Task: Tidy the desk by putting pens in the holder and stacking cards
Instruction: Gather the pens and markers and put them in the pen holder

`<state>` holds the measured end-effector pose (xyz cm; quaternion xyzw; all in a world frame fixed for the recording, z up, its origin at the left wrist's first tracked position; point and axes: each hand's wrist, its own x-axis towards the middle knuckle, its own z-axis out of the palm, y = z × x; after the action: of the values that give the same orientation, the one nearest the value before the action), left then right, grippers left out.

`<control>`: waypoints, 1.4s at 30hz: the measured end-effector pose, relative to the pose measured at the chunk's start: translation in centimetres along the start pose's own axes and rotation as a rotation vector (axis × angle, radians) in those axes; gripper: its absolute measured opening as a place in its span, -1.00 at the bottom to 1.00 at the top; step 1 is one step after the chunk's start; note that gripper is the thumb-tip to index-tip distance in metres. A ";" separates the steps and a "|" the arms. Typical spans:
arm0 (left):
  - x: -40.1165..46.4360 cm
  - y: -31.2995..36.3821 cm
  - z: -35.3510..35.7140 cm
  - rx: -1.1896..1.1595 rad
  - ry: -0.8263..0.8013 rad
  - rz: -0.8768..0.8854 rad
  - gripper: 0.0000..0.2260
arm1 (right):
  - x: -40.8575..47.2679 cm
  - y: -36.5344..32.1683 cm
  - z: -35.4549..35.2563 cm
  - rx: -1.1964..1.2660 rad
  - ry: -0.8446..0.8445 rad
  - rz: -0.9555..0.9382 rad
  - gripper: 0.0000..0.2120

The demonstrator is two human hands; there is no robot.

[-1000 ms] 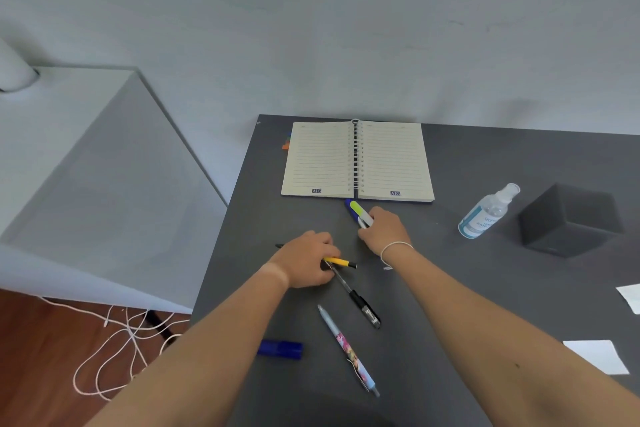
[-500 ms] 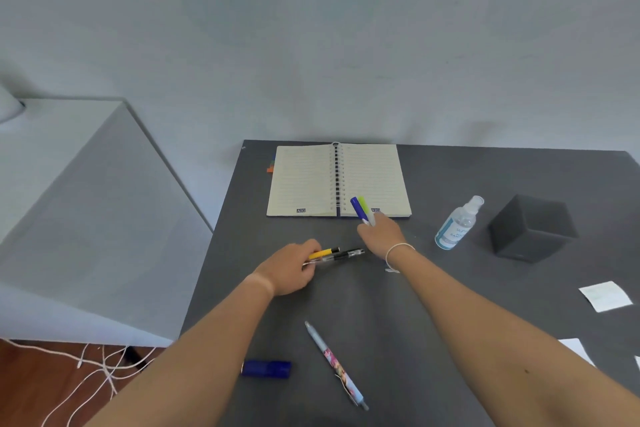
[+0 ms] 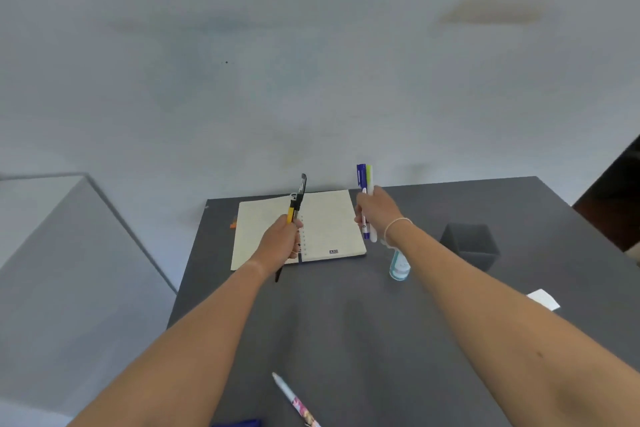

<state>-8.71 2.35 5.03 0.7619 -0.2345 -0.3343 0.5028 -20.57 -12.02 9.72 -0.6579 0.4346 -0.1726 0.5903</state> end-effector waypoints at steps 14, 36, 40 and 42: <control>1.5 13.4 14.9 -0.388 -0.051 0.207 -0.85 | 1.2 -0.3 -17.7 0.175 0.138 -0.100 -0.88; 4.4 10.8 31.3 -0.520 0.088 0.033 -0.80 | 5.1 10.0 -24.4 0.438 0.201 -0.029 -0.86; 4.6 9.9 31.5 -0.447 0.099 0.038 -0.80 | 5.2 11.1 -23.7 0.368 0.191 -0.030 -0.88; 4.5 9.5 31.6 -0.419 0.108 0.037 -0.80 | 5.1 11.5 -23.6 0.346 0.186 -0.031 -0.87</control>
<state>-29.48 -23.68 4.00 0.6531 -0.1466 -0.3249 0.6681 -39.39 -29.89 3.30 -0.5347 0.4409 -0.3136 0.6492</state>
